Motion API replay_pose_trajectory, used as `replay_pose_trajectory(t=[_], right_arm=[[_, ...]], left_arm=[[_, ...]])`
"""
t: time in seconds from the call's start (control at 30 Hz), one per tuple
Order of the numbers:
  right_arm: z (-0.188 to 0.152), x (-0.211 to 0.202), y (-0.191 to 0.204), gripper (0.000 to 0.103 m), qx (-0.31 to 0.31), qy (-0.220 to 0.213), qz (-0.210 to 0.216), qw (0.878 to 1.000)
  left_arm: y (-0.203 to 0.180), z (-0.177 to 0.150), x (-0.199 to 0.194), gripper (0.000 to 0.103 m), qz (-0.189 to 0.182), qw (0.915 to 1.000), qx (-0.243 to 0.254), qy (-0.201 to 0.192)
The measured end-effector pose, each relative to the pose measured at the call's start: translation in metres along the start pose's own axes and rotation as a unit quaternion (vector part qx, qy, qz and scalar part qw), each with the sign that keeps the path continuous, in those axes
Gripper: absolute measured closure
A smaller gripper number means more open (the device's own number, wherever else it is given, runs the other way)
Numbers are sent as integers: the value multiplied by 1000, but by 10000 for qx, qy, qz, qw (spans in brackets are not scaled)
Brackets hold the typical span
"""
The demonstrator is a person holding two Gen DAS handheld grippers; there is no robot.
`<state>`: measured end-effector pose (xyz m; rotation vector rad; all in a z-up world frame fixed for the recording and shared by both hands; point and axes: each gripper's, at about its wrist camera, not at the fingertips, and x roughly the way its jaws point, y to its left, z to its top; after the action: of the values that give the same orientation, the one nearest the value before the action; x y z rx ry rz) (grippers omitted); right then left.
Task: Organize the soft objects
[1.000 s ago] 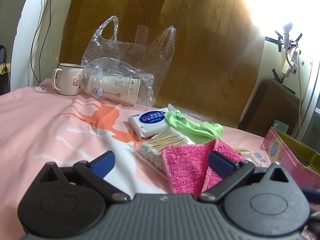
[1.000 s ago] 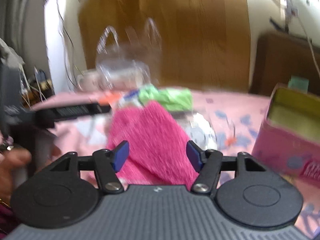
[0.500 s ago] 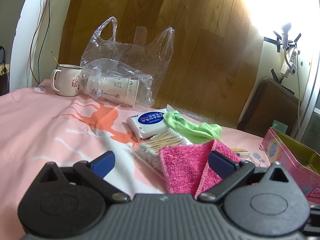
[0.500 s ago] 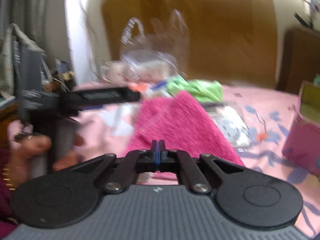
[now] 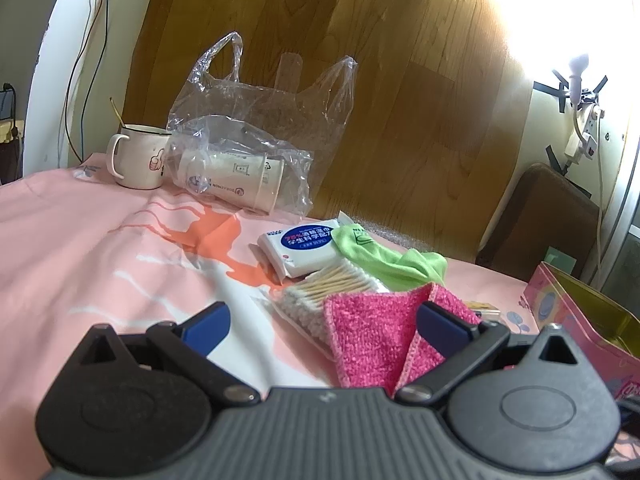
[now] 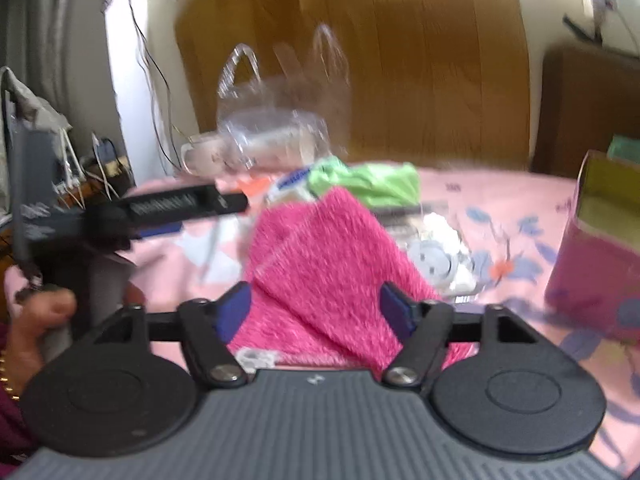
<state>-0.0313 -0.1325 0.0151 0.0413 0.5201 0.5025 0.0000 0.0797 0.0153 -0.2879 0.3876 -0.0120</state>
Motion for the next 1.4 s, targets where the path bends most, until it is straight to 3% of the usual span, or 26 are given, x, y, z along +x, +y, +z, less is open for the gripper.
replay_pose_trajectory(t=[0.13,0.17,0.2,0.27,0.63,0.77,0.83,0.9,1.07,1.2,1.27,1.33,1.37,1.4], right_arm=[[-11,27,4,30,-201,466,-159,9986],[-14,27,7,42,-327,406,-210,9984],[-15,26,11,69,-468,372,-217,9980],[-13,22,16,100,-604,379,-171,9973],[-8,-32,24,100,-586,-236,425,9971],[-5,-31,20,96,-575,-181,307,9977],[-4,-22,15,86,-491,-22,109,9987],[-4,-15,11,69,-405,46,66,9991],[2,0,13,50,-590,-37,-52,9982],[9,19,4,33,-790,-49,-426,9960],[11,32,-9,33,-696,51,-640,9955],[11,41,-20,48,-488,276,-532,9970],[10,43,-24,78,-363,394,-429,9976],[9,41,-24,89,-281,430,-348,9981]], left_arm=[[-1,0,1,0,7,10000,22,-4],[-1,0,1,0,9,10000,26,-6],[-1,0,1,0,10,10000,24,-5],[-1,0,1,0,10,10000,22,-3],[1,1,1,0,27,10000,-25,37],[5,1,0,0,28,9999,-106,55],[8,2,-1,0,18,9998,-187,37],[11,2,-2,0,6,9996,-264,19],[10,2,-2,0,6,9997,-259,7],[7,2,-2,0,-3,9999,-166,-40],[6,1,-1,0,7,9999,-125,-30],[5,1,-1,0,6,9999,-112,-37],[5,1,-1,0,5,9999,-113,-38],[6,1,-1,0,5,9999,-117,-35]])
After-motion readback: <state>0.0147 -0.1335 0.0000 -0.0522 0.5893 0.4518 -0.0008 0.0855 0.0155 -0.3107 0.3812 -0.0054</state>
